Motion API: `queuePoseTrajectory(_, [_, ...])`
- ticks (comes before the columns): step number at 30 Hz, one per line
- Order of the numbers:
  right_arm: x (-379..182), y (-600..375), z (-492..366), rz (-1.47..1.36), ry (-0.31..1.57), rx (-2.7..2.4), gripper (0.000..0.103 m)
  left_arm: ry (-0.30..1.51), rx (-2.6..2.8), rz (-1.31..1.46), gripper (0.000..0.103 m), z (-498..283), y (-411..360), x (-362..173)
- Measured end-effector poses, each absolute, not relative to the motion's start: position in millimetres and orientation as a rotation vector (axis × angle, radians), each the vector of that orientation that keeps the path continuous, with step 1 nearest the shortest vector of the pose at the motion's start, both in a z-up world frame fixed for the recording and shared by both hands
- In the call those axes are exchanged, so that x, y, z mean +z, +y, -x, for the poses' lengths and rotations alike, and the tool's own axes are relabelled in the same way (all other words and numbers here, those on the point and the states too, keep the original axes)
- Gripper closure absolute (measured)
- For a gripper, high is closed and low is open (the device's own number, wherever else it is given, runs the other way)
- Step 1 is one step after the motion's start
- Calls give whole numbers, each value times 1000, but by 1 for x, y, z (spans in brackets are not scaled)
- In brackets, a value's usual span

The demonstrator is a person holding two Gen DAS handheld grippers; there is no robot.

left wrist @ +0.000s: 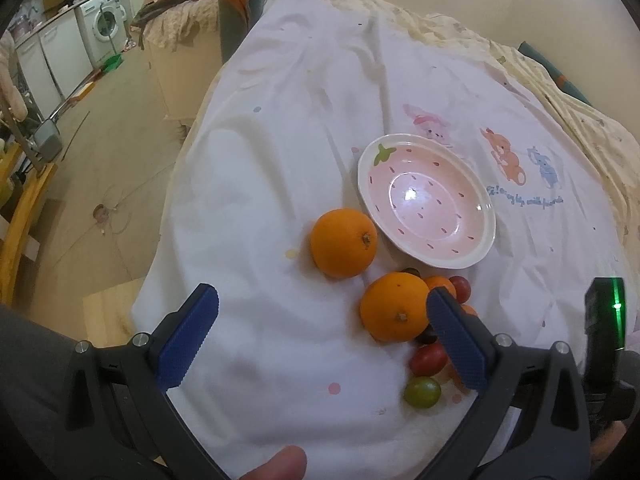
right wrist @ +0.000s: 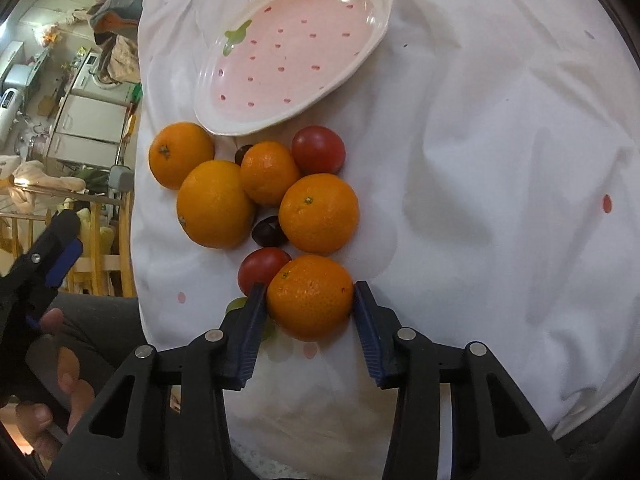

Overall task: Organize fruits
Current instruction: 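Grasp a small mandarin with the right tool while the left tool grasps a large orange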

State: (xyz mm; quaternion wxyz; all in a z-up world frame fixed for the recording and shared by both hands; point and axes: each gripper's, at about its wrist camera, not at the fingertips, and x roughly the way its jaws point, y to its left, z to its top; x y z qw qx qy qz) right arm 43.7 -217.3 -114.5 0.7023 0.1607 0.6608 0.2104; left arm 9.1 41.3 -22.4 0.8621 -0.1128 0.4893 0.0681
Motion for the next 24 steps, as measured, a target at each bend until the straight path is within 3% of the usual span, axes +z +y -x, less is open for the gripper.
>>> queuePoseTrajectory(9, [-59, -239, -65, -379, 1315, 520, 58, 1132, 163, 215, 1, -13, 44, -39])
queuePoseTrajectory(16, [-72, -260, -72, -481, 1296, 490, 59, 1276, 68, 247, 1, -25, 23, -63])
queuePoseTrajectory(18, [-74, -265, -69, -486, 1290, 475, 58, 1296, 49, 242, 3, -31, 14, -69])
queuePoseTrajectory(20, [-75, -266, -70, -502, 1283, 469, 58, 1313, 17, 242, 14, -39, 2, -76])
queuePoseTrajectory(24, [-78, -271, -72, -512, 1276, 452, 58, 1339, -20, 282, 23, -52, -8, -89])
